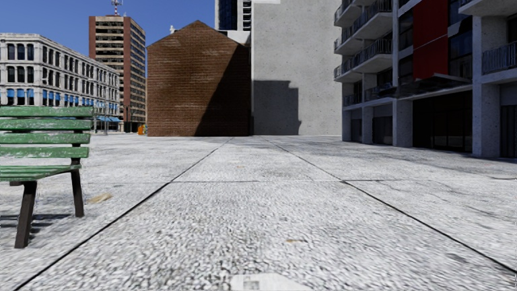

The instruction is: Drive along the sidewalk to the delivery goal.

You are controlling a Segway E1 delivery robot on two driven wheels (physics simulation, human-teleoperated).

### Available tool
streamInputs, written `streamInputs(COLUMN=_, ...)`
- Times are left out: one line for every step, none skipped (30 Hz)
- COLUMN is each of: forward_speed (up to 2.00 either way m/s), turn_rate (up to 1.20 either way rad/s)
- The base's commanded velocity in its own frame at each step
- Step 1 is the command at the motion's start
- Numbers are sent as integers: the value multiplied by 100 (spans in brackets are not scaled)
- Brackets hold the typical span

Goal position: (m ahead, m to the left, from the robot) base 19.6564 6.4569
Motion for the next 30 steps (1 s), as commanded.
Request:
streamInputs(forward_speed=200, turn_rate=65)
streamInputs(forward_speed=200, turn_rate=70)
streamInputs(forward_speed=200, turn_rate=70)
streamInputs(forward_speed=200, turn_rate=74)
streamInputs(forward_speed=200, turn_rate=76)
streamInputs(forward_speed=200, turn_rate=76)
streamInputs(forward_speed=200, turn_rate=76)
streamInputs(forward_speed=200, turn_rate=77)
streamInputs(forward_speed=200, turn_rate=72)
streamInputs(forward_speed=200, turn_rate=72)
streamInputs(forward_speed=200, turn_rate=71)
streamInputs(forward_speed=200, turn_rate=70)
streamInputs(forward_speed=200, turn_rate=69)
streamInputs(forward_speed=200, turn_rate=69)
streamInputs(forward_speed=200, turn_rate=69)
streamInputs(forward_speed=200, turn_rate=68)
streamInputs(forward_speed=200, turn_rate=61)
streamInputs(forward_speed=200, turn_rate=44)
streamInputs(forward_speed=200, turn_rate=0)
streamInputs(forward_speed=200, turn_rate=0)
streamInputs(forward_speed=200, turn_rate=0)
streamInputs(forward_speed=200, turn_rate=0)
streamInputs(forward_speed=200, turn_rate=0)
streamInputs(forward_speed=200, turn_rate=0)
streamInputs(forward_speed=200, turn_rate=0)
streamInputs(forward_speed=200, turn_rate=0)
streamInputs(forward_speed=200, turn_rate=0)
streamInputs(forward_speed=200, turn_rate=0)
streamInputs(forward_speed=200, turn_rate=0)
streamInputs(forward_speed=200, turn_rate=0)
